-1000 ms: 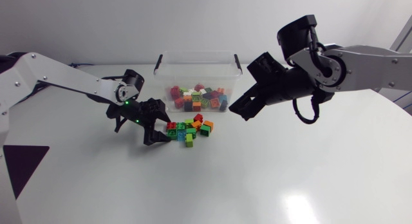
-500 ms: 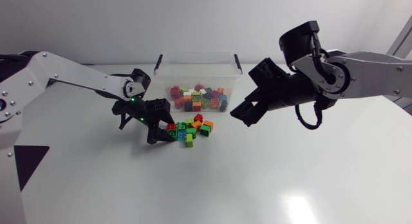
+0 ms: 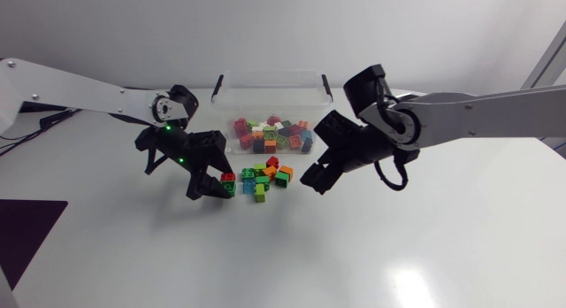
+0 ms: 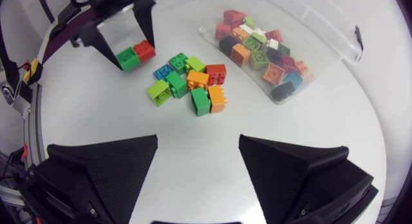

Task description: Place the duplo bricks in the container

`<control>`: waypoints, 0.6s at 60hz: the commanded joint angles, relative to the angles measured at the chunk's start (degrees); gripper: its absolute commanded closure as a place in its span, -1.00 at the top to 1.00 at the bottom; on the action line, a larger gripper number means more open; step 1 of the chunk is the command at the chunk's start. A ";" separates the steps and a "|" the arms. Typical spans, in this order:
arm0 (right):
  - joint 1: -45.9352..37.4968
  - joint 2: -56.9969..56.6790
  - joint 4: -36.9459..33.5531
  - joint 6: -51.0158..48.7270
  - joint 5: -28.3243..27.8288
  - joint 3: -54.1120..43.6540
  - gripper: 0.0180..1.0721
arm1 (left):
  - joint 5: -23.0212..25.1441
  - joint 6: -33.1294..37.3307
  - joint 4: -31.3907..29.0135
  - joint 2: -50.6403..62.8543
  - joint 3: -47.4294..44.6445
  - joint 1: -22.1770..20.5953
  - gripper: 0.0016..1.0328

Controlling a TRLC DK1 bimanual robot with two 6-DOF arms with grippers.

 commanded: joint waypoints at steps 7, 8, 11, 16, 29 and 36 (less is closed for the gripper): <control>0.43 8.69 -2.21 -4.50 0.52 7.17 0.77 | 0.50 0.01 -2.61 -10.13 -3.54 -1.64 0.32; 0.43 9.22 -2.30 -4.85 0.52 7.69 0.77 | 0.50 -0.34 -2.61 -10.49 -3.54 -1.81 0.32; 0.52 10.98 -2.74 -5.73 0.52 9.10 0.78 | 0.50 -1.57 -2.70 -12.16 -3.63 -2.25 0.32; 0.87 14.05 -3.27 -7.04 0.61 11.74 0.83 | 0.50 -3.24 -2.70 -15.23 -3.98 -3.39 0.32; 1.57 20.73 -6.61 -10.03 0.61 18.06 0.86 | 0.50 -7.29 -2.53 -19.63 -2.75 -5.94 0.32; 2.01 23.20 -8.01 -11.26 0.52 20.61 0.86 | 0.59 -8.96 -2.35 -19.63 -0.55 -6.38 0.32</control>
